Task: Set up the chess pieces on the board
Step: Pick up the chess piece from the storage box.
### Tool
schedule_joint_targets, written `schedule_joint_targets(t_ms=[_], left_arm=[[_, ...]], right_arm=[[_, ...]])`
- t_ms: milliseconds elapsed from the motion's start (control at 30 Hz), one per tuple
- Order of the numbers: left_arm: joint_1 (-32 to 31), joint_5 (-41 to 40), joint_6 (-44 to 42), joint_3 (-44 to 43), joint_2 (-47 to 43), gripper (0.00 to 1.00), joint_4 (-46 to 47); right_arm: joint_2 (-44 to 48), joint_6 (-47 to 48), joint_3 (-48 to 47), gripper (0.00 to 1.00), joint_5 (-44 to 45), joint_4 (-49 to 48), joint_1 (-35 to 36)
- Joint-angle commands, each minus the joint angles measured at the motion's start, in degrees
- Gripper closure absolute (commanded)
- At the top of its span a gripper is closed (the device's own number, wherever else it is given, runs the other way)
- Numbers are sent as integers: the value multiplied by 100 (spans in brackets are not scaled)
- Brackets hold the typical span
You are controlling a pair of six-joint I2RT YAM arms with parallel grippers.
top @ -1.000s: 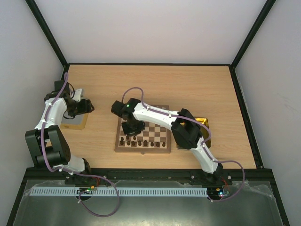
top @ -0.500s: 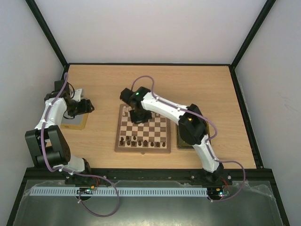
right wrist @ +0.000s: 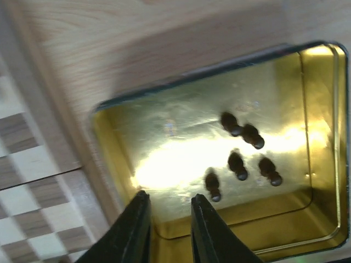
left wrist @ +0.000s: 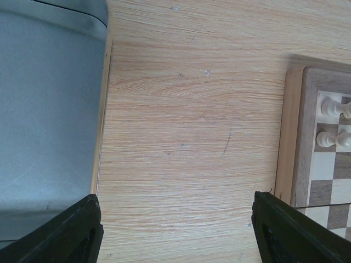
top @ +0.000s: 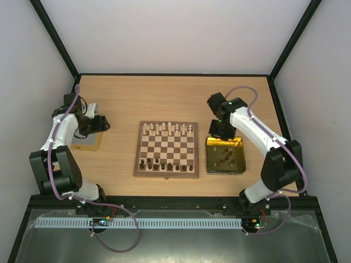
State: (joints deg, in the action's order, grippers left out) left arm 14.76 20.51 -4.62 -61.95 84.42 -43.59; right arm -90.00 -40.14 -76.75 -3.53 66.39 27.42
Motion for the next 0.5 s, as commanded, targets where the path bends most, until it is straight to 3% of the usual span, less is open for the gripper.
schedule_joint_targets(t_ms=[0, 133, 467], left_arm=[[-67, 1, 40, 16, 74, 25, -44], [-113, -42, 49, 14, 55, 25, -46], [-120, -91, 57, 33, -20, 25, -51]], right_arm=[[308, 83, 813, 81, -308, -555, -679], [272, 175, 1082, 81, -643, -865, -1072], [-31, 347, 1368, 81, -783, -1078, -1300]])
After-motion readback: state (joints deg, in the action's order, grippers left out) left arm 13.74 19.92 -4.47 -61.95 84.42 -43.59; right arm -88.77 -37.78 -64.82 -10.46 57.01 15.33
